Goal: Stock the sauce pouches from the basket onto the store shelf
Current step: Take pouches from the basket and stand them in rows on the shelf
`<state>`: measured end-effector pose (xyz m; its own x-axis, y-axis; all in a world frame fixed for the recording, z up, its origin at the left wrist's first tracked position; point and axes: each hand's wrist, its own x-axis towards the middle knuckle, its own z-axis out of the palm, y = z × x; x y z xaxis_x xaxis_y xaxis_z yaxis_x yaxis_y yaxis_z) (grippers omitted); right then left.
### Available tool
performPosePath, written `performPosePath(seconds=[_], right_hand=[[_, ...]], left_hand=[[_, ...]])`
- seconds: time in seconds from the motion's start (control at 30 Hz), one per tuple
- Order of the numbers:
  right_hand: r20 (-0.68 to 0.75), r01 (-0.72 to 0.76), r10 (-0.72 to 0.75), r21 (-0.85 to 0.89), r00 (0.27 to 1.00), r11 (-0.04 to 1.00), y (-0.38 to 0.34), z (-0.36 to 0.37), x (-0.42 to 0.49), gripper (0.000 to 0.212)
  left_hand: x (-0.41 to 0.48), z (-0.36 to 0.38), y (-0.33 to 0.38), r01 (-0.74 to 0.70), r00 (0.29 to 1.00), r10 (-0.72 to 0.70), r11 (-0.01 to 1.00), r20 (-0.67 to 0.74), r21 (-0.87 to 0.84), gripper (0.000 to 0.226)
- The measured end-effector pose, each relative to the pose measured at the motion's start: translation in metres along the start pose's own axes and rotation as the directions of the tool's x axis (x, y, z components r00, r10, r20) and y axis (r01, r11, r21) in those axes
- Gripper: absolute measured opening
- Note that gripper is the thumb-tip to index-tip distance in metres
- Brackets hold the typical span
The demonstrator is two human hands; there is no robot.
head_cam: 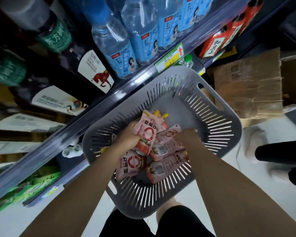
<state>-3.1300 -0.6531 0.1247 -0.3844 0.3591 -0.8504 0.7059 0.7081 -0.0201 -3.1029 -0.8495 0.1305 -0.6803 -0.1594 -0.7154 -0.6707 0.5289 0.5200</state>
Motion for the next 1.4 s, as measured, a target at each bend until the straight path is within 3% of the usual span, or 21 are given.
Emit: performPosePath(seconds=[0.1,0.23,0.3,0.37,0.4,0.43,0.5,0.53,0.57,0.67,0.77,0.83,0.93,1.03,1.1,1.13,1.23,1.33,1.4], right_hand=[[-0.068,0.071,-0.064,0.109,0.996,0.991,-0.003,-0.007,-0.003,0.073],[-0.173,0.251,-0.230,0.112,0.958,0.961,-0.024,-0.025,-0.013,0.079],[-0.209,0.334,-0.306,0.115,0.929,0.936,-0.039,-0.033,-0.024,0.066],[-0.212,0.409,-0.390,0.050,0.896,0.911,-0.051,-0.037,-0.033,0.038],[-0.207,0.428,-0.414,0.022,0.886,0.904,-0.055,-0.038,-0.038,0.014],[-0.209,0.445,-0.432,0.019,0.877,0.895,-0.058,-0.039,-0.038,0.014],[-0.201,0.442,-0.435,-0.009,0.878,0.897,-0.060,-0.038,-0.040,0.038],[-0.199,0.442,-0.437,-0.016,0.877,0.897,-0.060,-0.037,-0.042,0.040],[-0.178,0.442,-0.436,-0.007,0.882,0.897,-0.061,-0.035,-0.043,0.039],[-0.084,0.439,-0.431,0.207,0.898,0.874,-0.064,-0.029,-0.047,0.015],[-0.030,0.379,-0.404,0.413,0.914,0.828,-0.067,-0.028,-0.047,0.021],[-0.092,0.375,-0.376,0.452,0.922,0.809,-0.067,-0.031,-0.044,0.027],[-0.201,0.375,-0.318,0.406,0.926,0.833,-0.051,-0.036,-0.037,0.040],[0.057,0.363,-0.434,0.458,0.899,0.812,-0.030,-0.035,-0.036,0.065],[0.202,0.353,-0.509,0.512,0.837,0.783,-0.021,-0.036,-0.038,0.059],[0.205,0.338,-0.511,0.543,0.834,0.769,-0.018,-0.037,-0.039,0.049],[0.068,0.286,-0.405,0.601,0.912,0.746,-0.013,-0.041,-0.037,0.032],[-0.115,0.298,-0.284,0.557,0.952,0.775,-0.010,-0.045,-0.032,0.046],[-0.244,0.349,-0.266,0.419,0.933,0.838,-0.008,-0.047,-0.031,0.056]], left_hand=[[0.005,0.004,0.003,0.027,0.994,-0.020,0.997,-0.103,0.066,0.041],[0.005,0.006,0.007,-0.050,0.974,0.166,0.821,-0.154,0.568,0.052],[0.004,0.006,0.011,-0.089,0.968,0.214,0.787,-0.134,0.610,0.060],[0.001,0.005,0.013,-0.134,0.953,0.276,0.755,-0.126,0.642,0.066],[-0.002,0.006,0.014,-0.193,0.927,0.357,0.719,-0.116,0.668,0.069],[-0.005,0.007,0.014,-0.292,0.881,0.467,0.667,-0.079,0.685,0.071],[-0.011,0.014,0.018,-0.517,0.769,0.636,0.553,0.071,0.654,0.065],[-0.014,0.019,0.019,-0.600,0.739,0.659,0.552,0.137,0.579,0.061],[-0.017,0.025,0.022,-0.637,0.752,0.631,0.622,0.190,0.455,0.060],[-0.024,0.040,0.024,-0.501,0.844,0.469,0.863,0.259,0.072,0.058],[-0.021,0.052,0.024,-0.339,0.937,0.333,0.940,0.106,0.046,0.036],[-0.019,0.052,0.027,-0.226,0.973,0.230,0.970,0.035,-0.091,0.013],[-0.016,0.039,0.030,-0.090,0.988,0.116,0.969,0.102,-0.229,0.011],[-0.015,0.020,0.033,-0.096,0.947,0.176,0.953,0.269,-0.286,0.020],[-0.017,0.010,0.040,-0.102,0.895,0.233,0.937,0.381,-0.333,0.025],[-0.018,0.008,0.043,-0.106,0.866,0.270,0.922,0.421,-0.372,0.028],[-0.014,0.006,0.052,-0.123,0.895,0.262,0.923,0.361,-0.365,0.042],[0.002,0.015,0.054,-0.089,0.977,0.141,0.952,0.159,-0.292,0.032],[0.008,0.022,0.052,-0.164,0.987,0.164,0.985,-0.008,-0.063,0.033]])
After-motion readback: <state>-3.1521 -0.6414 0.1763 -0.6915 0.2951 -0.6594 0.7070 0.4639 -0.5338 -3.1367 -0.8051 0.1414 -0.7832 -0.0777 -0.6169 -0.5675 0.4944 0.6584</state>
